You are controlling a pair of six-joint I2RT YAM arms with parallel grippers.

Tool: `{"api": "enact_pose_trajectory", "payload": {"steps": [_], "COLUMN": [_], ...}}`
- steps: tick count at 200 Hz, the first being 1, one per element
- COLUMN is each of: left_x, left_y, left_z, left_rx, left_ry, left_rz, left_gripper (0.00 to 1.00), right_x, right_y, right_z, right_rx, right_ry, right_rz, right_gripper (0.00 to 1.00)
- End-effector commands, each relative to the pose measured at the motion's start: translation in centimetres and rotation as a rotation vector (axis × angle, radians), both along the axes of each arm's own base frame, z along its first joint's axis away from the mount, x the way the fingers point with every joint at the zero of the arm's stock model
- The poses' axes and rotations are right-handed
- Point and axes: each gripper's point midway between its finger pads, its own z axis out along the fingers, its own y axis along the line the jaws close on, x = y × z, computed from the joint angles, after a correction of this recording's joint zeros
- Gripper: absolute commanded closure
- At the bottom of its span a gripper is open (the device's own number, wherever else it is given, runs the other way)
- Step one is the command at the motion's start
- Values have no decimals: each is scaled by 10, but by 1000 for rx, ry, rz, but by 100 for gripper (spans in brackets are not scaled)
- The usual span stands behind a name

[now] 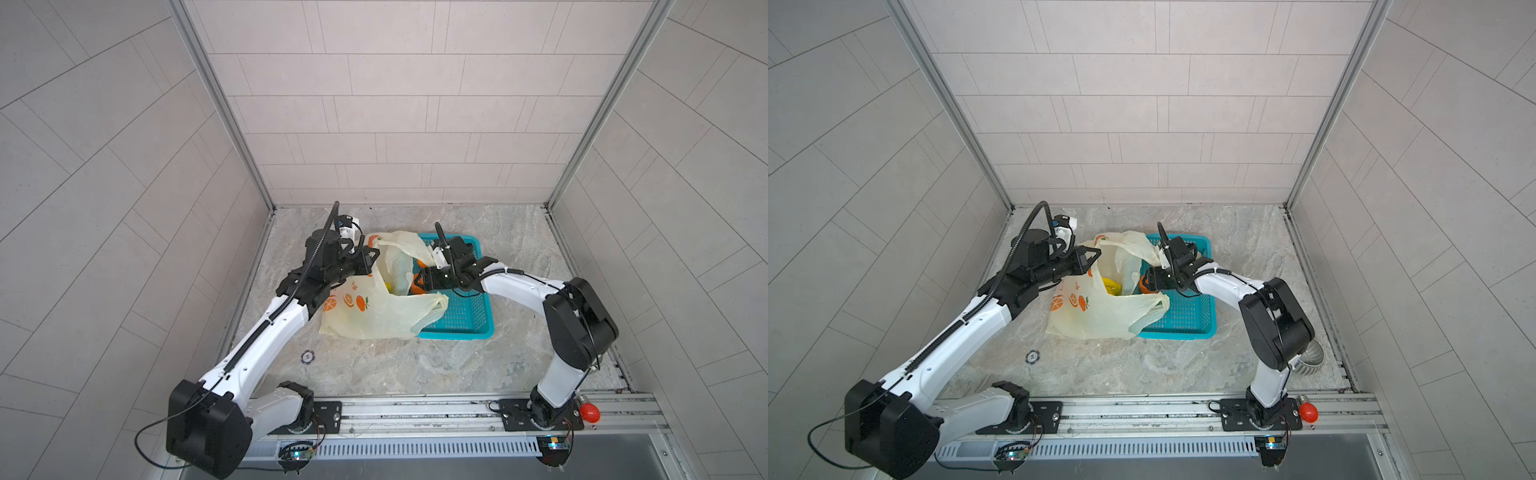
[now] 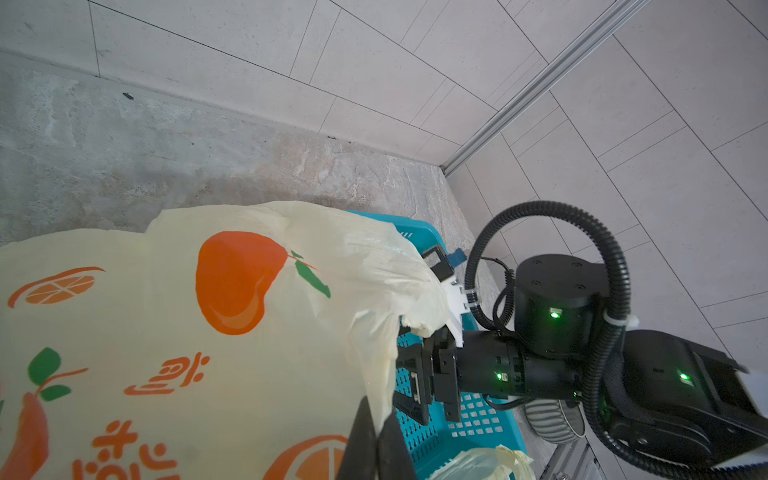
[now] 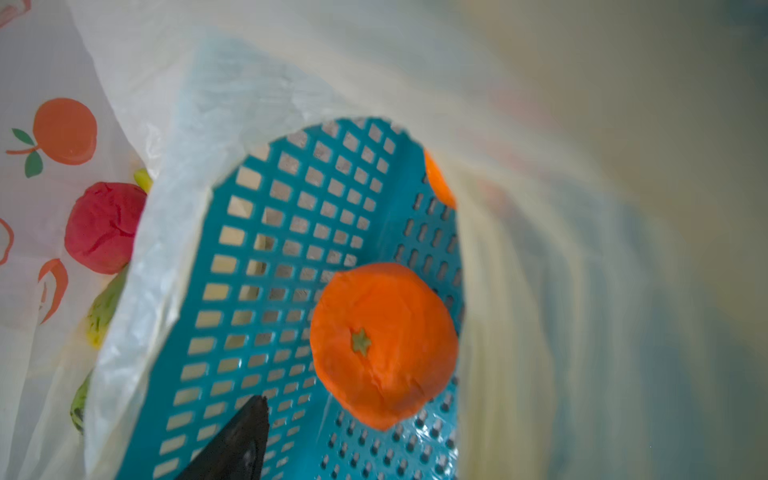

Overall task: Place the fruits into the plastic bag
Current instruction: 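Grasp the large orange with the right gripper and lift it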

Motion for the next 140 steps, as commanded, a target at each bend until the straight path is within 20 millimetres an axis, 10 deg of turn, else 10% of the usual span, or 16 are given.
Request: {"api": "enact_pose_trajectory", "payload": {"steps": [1, 140], "left_x": [0, 3], "left_y": [2, -1], "left_z": [7, 2], "left_rx": [-5, -15], "left_ry": [-32, -14], "left_rz": [1, -4], "left_gripper": [100, 100], "right_x": [0, 12], "right_y": [7, -7], "right_z": [-8, -40], "right_rx": [-18, -178], "right_ry": [45, 46], "right_rz": [21, -4], "right_gripper": [26, 44]}}
